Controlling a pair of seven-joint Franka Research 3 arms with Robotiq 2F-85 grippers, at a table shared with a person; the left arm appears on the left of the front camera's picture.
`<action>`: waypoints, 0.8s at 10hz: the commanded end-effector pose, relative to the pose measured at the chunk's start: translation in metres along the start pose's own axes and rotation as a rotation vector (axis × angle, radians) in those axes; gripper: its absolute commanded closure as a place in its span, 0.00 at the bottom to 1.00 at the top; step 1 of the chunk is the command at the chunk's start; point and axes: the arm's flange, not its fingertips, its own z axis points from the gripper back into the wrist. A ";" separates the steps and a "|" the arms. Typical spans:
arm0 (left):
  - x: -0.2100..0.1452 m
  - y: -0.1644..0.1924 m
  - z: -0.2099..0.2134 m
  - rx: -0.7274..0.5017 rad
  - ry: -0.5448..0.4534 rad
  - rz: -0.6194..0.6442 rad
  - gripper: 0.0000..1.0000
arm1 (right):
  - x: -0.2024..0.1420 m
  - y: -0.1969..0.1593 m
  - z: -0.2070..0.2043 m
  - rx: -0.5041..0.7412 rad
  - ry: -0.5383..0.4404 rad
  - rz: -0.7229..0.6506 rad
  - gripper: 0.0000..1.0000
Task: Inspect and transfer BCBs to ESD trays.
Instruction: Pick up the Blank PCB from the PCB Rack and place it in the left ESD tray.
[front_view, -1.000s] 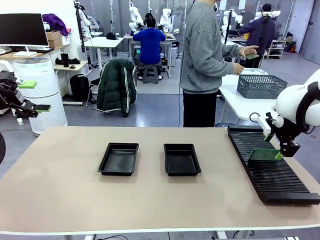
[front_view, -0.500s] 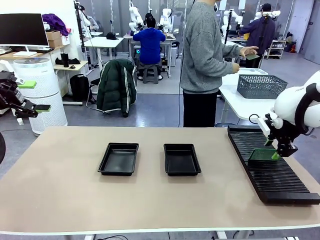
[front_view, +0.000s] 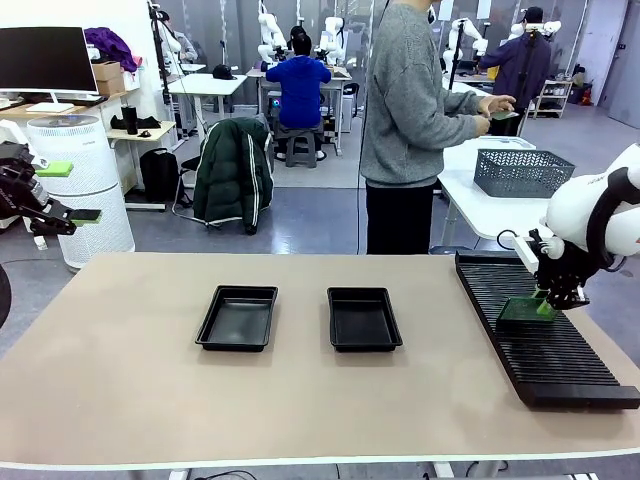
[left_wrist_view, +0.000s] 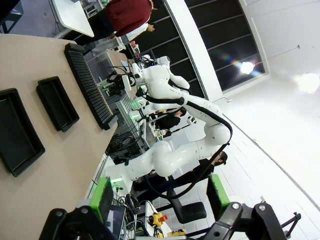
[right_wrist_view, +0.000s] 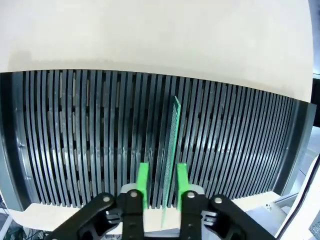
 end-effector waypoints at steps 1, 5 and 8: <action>-0.001 -0.002 -0.001 0.007 -0.013 -0.005 0.00 | -0.002 -0.007 -0.008 -0.025 -0.010 0.005 0.81; -0.001 -0.002 -0.001 0.007 -0.013 -0.005 0.00 | -0.003 -0.010 -0.008 -0.018 0.000 -0.005 1.00; -0.001 -0.002 -0.001 0.007 -0.013 -0.005 0.00 | -0.001 -0.006 -0.001 -0.001 0.003 -0.005 1.00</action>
